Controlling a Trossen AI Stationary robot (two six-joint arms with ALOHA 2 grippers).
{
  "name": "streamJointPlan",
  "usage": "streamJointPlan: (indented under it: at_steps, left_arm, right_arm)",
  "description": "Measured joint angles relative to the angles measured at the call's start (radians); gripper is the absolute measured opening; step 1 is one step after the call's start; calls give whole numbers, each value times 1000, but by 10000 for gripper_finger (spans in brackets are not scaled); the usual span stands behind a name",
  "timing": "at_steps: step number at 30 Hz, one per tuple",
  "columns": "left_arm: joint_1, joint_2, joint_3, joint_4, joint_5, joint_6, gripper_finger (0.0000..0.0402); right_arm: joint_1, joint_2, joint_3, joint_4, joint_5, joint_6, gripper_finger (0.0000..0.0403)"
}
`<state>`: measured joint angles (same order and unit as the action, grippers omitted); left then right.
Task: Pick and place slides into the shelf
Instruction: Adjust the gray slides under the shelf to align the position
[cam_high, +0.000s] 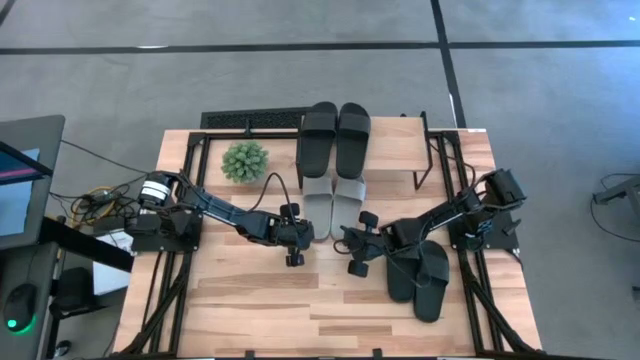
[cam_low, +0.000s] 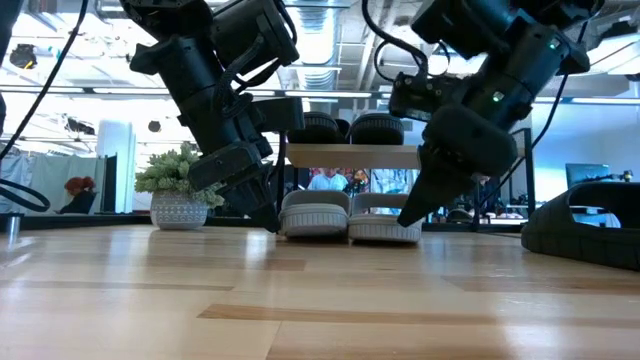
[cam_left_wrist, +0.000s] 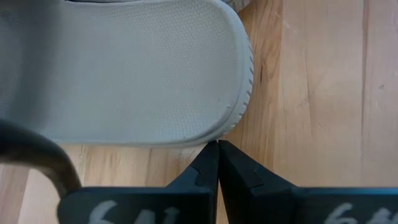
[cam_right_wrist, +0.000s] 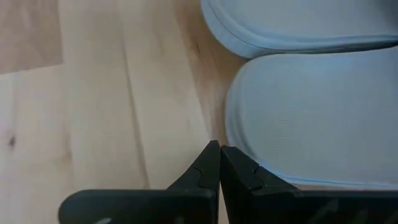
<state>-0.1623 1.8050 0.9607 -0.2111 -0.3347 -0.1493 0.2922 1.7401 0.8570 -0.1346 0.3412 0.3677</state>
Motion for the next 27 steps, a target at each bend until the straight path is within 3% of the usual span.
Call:
streamJointPlan:
  at_steps: [27]
  left_arm:
    - [61,0,0,55,-10,-21,0]
  right_arm:
    - [-114,0,0,-37,-57,-160,0]
